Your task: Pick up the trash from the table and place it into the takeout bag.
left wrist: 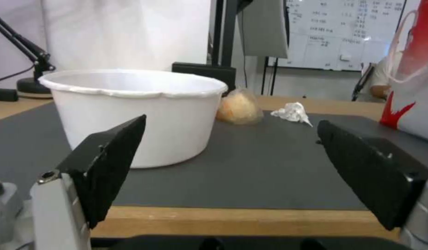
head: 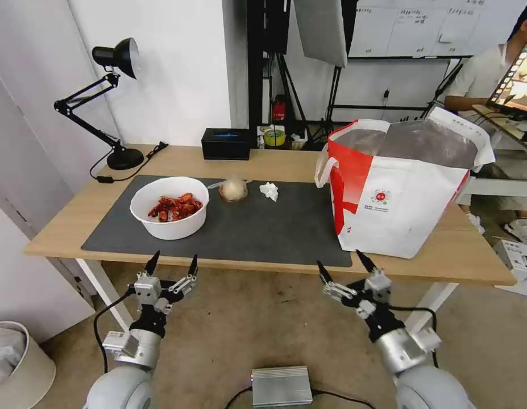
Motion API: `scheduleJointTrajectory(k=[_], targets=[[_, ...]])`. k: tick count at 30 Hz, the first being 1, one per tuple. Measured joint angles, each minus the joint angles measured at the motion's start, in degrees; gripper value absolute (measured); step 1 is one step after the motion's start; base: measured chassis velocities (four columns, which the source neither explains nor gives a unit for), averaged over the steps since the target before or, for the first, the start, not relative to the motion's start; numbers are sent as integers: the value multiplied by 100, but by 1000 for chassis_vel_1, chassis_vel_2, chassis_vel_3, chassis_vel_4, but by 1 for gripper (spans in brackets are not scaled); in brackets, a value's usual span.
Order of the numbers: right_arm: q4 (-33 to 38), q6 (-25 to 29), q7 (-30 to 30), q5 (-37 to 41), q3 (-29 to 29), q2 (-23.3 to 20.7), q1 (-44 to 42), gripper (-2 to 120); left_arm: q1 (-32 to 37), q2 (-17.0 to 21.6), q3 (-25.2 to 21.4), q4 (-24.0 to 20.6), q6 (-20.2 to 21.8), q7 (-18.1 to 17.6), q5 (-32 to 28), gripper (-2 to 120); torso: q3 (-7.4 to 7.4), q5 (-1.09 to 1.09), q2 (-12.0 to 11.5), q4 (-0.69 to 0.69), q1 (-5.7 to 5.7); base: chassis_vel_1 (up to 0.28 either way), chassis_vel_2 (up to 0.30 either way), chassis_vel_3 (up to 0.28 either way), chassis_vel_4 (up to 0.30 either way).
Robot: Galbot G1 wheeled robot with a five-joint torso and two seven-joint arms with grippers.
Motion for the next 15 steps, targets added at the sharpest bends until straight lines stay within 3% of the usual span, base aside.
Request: scheduleJointTrajectory(k=[7, 15], targets=[[-111, -908, 192, 805, -528, -281, 1327, 100, 37, -66, 12, -8, 17, 27, 12, 100, 0, -1, 0, 1, 1, 0, 0, 0, 0], [-1052, -1555, 713, 1354, -1569, -228, 3190, 100, 106, -97, -51, 22, 18, 66, 26, 100, 1, -1, 0, 1, 1, 0, 0, 0, 0]])
